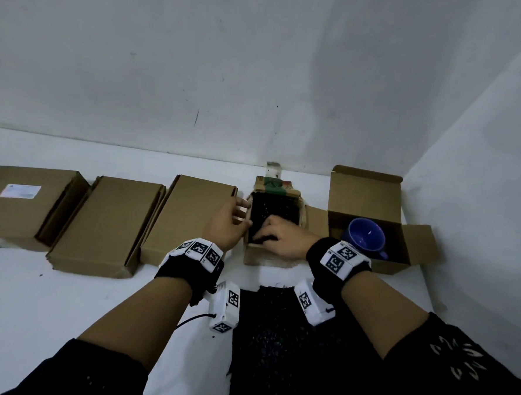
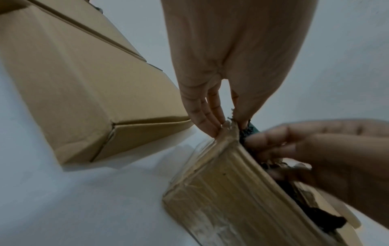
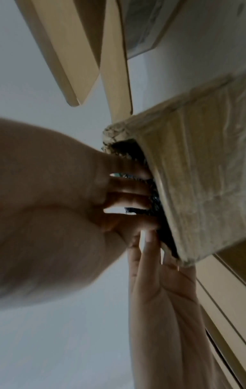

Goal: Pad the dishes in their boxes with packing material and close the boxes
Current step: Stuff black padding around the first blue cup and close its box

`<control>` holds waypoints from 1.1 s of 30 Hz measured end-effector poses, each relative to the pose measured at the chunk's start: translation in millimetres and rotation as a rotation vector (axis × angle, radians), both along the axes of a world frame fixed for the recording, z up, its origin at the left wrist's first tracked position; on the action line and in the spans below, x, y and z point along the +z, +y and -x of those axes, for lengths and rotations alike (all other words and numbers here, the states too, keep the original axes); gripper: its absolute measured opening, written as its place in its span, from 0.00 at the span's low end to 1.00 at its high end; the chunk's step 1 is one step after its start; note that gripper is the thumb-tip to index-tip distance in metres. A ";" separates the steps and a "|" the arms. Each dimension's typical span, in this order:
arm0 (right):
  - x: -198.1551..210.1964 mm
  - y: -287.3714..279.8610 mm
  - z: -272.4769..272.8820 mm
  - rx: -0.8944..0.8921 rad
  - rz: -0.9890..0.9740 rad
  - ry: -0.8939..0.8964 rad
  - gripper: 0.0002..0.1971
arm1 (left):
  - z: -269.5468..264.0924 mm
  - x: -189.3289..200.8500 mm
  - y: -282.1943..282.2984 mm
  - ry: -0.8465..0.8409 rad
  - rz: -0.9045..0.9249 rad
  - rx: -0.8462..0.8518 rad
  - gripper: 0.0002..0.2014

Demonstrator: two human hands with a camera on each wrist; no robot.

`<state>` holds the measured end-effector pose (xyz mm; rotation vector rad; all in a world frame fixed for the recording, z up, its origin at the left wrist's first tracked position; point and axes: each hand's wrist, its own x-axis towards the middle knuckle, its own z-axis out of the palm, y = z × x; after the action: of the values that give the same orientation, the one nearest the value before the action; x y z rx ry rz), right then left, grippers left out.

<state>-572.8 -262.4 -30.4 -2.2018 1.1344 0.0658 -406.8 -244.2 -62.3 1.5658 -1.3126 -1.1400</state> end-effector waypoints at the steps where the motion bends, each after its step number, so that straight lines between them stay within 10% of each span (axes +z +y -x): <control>1: 2.4 -5.3 -0.2 -0.070 0.061 -0.058 0.15 | 0.9 -1.9 -0.4 0.003 0.006 0.010 0.16; 9: -4.3 -31.5 -17.8 -0.073 0.056 0.233 0.25 | -0.1 -4.2 -1.1 -0.011 0.010 0.049 0.19; 22: 9.2 53.7 44.9 -0.517 0.295 -0.341 0.12 | 26.3 22.8 49.1 -0.474 0.371 -0.007 0.14; 28: -18.5 140.0 81.2 -0.668 0.199 -0.132 0.14 | 34.1 6.0 108.1 -0.579 0.304 -0.255 0.11; 33: -39.1 206.7 93.4 -0.842 0.082 0.193 0.30 | 39.3 -11.7 153.7 -0.780 -0.040 -0.409 0.30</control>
<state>-666.2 -55.7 -69.5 -1.6383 2.1080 -0.1335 -446.1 -90.5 -74.0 1.9161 -2.2065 -0.7883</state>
